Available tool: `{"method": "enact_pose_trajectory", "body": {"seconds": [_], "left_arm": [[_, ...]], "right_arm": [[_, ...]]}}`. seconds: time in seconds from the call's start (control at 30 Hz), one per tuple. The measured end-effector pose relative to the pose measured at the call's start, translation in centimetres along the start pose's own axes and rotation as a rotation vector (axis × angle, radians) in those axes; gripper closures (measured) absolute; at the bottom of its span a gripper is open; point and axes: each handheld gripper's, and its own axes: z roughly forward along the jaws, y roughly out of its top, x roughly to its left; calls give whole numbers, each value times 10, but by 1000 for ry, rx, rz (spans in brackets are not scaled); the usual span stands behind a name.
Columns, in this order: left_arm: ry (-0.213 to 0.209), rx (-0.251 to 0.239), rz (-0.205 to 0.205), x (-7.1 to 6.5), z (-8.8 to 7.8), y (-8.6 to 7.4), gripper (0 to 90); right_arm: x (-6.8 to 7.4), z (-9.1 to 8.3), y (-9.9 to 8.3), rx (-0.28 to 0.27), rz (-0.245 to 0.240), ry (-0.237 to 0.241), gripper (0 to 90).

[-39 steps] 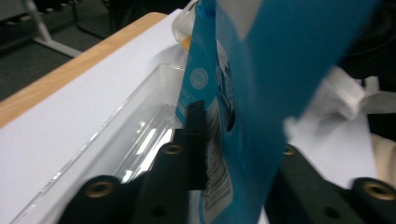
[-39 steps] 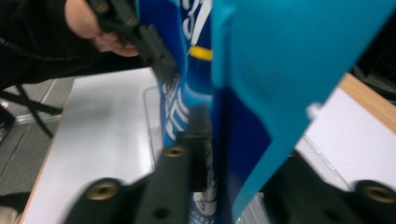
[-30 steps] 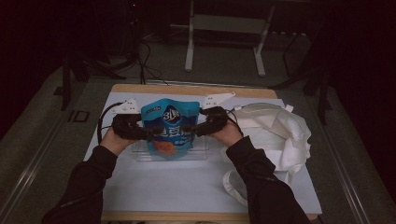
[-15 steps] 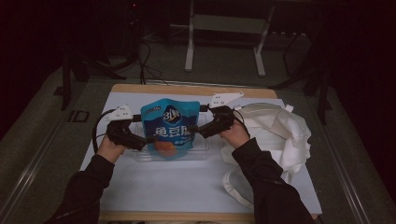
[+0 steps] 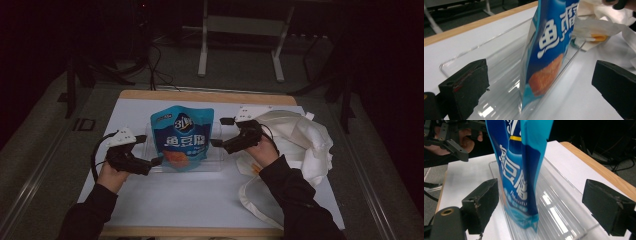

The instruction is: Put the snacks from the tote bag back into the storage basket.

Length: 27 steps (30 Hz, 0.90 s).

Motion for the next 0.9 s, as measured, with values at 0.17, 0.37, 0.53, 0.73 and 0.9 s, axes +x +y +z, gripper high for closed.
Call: {"method": "enact_pose_trajectory", "body": {"seconds": [0.17,0.37,0.53,0.73,0.9], "left_arm": [[-10,4,-3,-6,-5,-8,12],[3,-16,2,-29,-12,-12,12],[-44,-63,4,-52,-16,-13,12],[-64,-80,43,-70,-20,-10,12],[-108,-84,58,-83,-14,-5,12]], "right_arm": [[1,-10,-7,15,13,-23,139],[7,-31,-20,-5,24,-62,140],[15,-47,-29,-35,27,-76,140],[26,-65,-46,-43,32,-80,140],[33,-79,-58,-48,35,-93,140]]}}
